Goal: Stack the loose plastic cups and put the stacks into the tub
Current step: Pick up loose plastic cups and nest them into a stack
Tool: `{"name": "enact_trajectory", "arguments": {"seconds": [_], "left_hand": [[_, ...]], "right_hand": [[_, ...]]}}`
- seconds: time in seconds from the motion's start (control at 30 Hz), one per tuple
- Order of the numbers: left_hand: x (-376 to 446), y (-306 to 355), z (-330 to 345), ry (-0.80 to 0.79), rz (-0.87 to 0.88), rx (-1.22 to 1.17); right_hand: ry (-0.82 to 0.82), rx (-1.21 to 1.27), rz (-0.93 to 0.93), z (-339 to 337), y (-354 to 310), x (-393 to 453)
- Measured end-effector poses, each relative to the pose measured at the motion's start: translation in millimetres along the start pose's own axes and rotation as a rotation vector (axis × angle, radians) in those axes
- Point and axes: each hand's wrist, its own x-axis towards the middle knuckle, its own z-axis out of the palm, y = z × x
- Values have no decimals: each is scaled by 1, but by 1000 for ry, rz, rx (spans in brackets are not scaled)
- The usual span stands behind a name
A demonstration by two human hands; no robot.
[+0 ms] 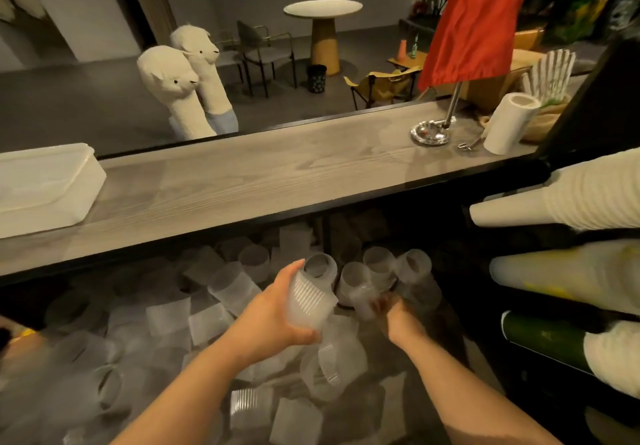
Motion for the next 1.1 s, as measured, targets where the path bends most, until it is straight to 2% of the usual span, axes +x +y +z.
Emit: {"name": "enact_trajectory", "arguments": {"seconds": [0.1, 0.17, 0.23, 0.3, 0.37, 0.67, 0.9, 0.93, 1.0, 1.1], "left_hand": [[11, 6, 10, -1, -31, -4], [19, 10, 16, -4, -55, -2], [25, 17, 19, -3, -65, 8], [31, 25, 21, 10, -56, 0], [35, 31, 21, 23, -44, -18], [44, 36, 23, 101, -47, -56], [55, 34, 34, 75, -77, 66], [58, 32, 35, 70, -89, 69], [63, 30, 36, 67, -101, 68], [67, 27, 37, 65, -111, 38]], "right_hand": [[164, 89, -194, -29, -5, -10], [233, 246, -302, -51, -14, -14], [152, 482, -388, -64, -25, -18], [14, 575, -439, -72, -37, -23], [-67, 501, -493, -75, -46, -25], [-210, 318, -607, -64, -53, -17], [-361, 367, -478, -61, -34, 0], [-325, 375, -450, -61, -31, 4], [-149, 252, -393, -59, -22, 19], [126, 132, -100, -51, 3, 39]]}}
